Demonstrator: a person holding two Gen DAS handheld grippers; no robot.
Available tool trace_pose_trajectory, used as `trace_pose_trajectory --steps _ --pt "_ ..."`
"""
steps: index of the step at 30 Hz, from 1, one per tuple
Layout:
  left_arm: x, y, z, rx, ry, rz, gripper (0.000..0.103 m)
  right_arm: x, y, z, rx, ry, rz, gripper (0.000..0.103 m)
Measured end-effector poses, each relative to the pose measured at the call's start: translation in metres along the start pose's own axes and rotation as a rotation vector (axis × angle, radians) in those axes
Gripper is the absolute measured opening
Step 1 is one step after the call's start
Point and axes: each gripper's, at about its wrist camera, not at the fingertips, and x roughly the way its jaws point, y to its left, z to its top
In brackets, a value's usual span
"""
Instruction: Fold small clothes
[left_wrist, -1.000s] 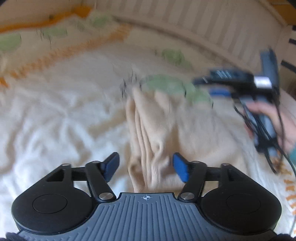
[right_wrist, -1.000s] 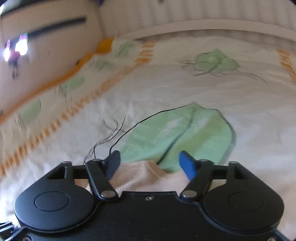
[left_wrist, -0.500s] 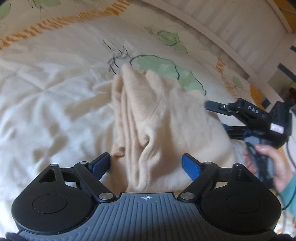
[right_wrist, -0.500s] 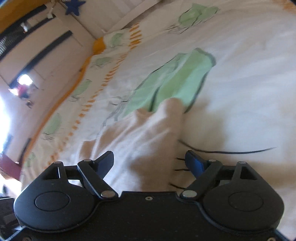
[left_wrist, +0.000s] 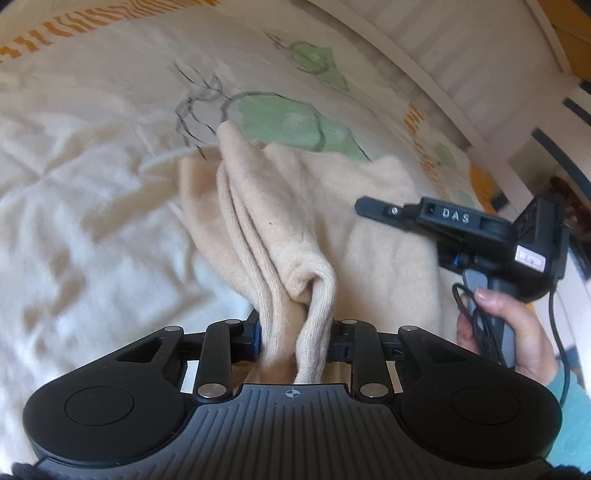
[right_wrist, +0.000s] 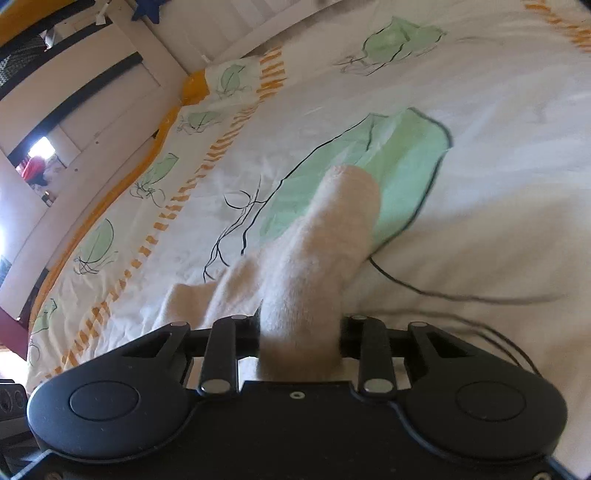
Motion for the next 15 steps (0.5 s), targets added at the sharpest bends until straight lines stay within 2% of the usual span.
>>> trace_pose_trajectory --steps 4,8,12,15 --pt "-0.014 -0.019 -0.026 -0.006 0.066 -0.066 0.026 -0.043 0.002 -0.023 -0.005 0.025 -0.038 0.039" --pt "-0.031 -0.043 -0.067 0.028 0.121 -0.092 0.026 -0.088 -0.003 -0.059 0.028 0.073 -0.077 0.039" --pt "-0.051 -0.057 -0.111 0.035 0.156 -0.1 0.026 -0.127 -0.011 -0.096 0.109 0.111 -0.076 0.042" --pt "-0.062 -0.059 -0.139 0.053 0.169 -0.051 0.026 -0.147 -0.014 -0.121 0.117 0.114 -0.1 0.056"
